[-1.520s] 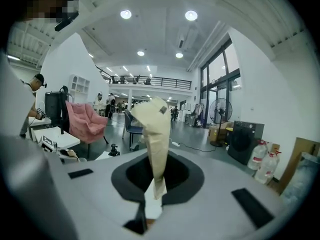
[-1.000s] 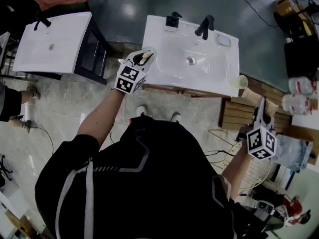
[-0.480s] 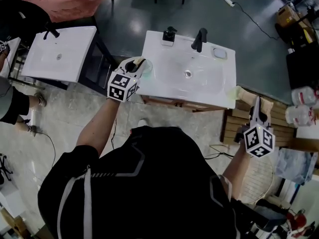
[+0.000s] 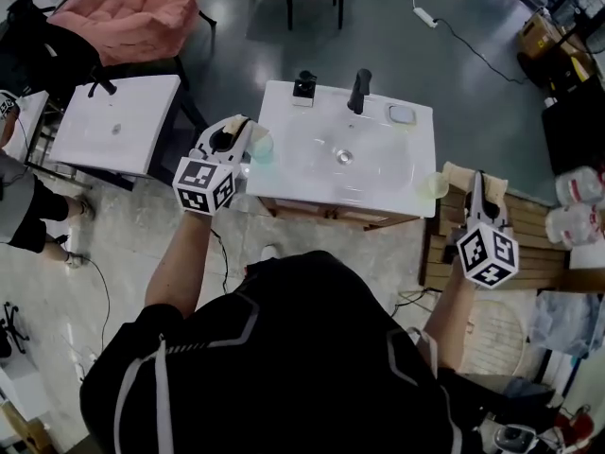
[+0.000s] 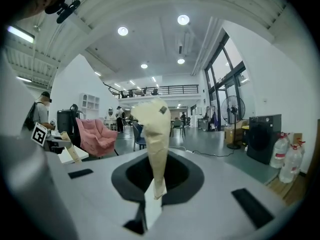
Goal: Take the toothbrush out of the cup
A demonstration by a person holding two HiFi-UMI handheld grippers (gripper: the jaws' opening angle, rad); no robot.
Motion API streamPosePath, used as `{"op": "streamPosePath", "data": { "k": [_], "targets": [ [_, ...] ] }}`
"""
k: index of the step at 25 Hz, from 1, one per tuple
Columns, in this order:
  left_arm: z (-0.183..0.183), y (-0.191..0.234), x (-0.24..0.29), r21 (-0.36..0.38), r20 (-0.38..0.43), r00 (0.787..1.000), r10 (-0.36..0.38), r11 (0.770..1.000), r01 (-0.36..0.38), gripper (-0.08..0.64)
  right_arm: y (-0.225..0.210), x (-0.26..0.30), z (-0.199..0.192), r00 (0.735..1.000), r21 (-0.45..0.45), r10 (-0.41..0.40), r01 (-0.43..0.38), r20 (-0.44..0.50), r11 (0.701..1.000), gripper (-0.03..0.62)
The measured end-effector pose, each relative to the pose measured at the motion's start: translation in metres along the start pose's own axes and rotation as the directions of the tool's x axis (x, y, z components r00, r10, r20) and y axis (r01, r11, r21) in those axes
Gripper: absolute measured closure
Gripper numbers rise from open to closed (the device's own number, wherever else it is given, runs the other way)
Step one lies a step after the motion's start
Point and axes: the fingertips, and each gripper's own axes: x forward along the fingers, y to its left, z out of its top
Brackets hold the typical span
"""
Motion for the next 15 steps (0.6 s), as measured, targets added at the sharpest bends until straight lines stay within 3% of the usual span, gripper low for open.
{"op": "streamPosePath", "data": {
  "k": [8,15],
  "targets": [
    [0.039,-0.003,-0.023,-0.071,0.017,0.998,0.063,0.996,-0.061,0.520,0.001,0.020,0.002,0.998,0.019,0.067,-0.067,0.006,0.998,0.577],
    [0.081,-0.018,-0.032,-0.112,0.082,0.992,0.097,0.990,-0.087,0.525,0.003,0.031,0.014,0.994,0.010,0.105,-0.106,0.016,0.994,0.577]
  ]
}}
